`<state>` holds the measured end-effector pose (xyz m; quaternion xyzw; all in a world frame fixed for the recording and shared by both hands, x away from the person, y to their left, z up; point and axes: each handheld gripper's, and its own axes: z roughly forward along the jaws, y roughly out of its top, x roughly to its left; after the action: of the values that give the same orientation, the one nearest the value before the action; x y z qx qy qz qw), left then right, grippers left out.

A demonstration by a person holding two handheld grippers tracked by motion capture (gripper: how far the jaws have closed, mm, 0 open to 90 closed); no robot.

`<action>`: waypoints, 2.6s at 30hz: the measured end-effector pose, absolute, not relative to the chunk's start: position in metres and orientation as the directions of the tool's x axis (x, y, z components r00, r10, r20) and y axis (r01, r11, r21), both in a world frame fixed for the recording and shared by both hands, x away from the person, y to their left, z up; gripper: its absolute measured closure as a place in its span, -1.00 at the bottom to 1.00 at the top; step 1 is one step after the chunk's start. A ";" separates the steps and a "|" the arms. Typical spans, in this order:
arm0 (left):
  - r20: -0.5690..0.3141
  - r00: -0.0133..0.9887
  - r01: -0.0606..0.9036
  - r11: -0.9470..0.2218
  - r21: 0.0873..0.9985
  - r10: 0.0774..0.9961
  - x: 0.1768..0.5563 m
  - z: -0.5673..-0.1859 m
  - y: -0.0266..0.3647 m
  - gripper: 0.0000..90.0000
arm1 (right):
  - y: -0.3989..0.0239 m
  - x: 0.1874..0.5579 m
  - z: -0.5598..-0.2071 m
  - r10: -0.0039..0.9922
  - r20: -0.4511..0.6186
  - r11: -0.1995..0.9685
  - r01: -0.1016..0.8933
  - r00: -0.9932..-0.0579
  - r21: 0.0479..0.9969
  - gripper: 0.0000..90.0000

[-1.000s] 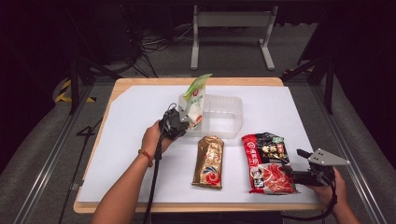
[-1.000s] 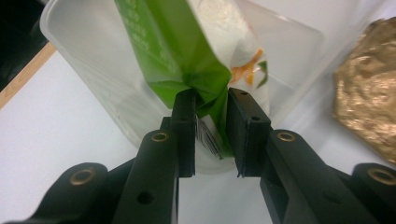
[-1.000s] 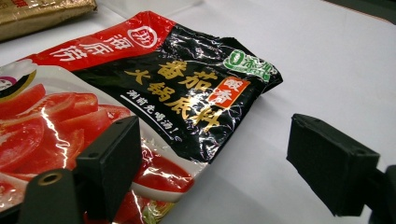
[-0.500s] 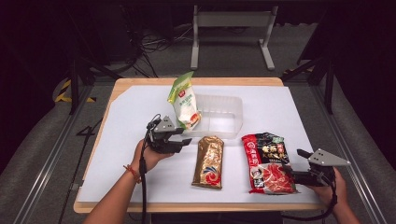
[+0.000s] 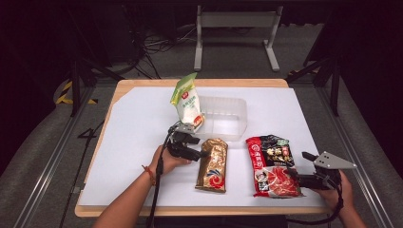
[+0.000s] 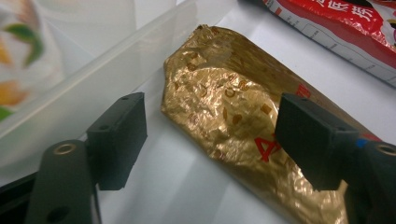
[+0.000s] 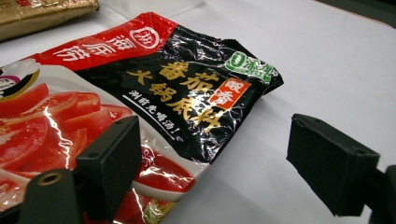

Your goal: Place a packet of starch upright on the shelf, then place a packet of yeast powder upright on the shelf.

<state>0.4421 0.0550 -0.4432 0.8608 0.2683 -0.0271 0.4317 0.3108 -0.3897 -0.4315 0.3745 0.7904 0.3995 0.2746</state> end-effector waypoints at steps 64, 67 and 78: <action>-0.374 0.830 0.410 0.002 0.912 0.413 0.388 -0.359 0.122 1.00 | -0.391 0.313 -0.431 0.821 -0.119 0.383 0.384 -0.559 0.840 -0.60; -0.362 0.834 0.390 0.020 0.921 0.416 0.383 -0.353 0.121 1.00 | -0.390 0.312 -0.431 0.818 -0.128 0.392 0.381 -0.561 0.837 -0.60; -0.301 0.849 0.318 0.036 0.948 0.434 0.380 -0.333 0.110 1.00 | -0.391 0.310 -0.431 0.816 -0.129 0.391 0.374 -0.564 0.841 -0.60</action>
<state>0.3801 0.1100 -0.3330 0.6930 0.2711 0.0436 0.6666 0.3100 -0.3912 -0.4312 0.3777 0.7875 0.4022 0.2747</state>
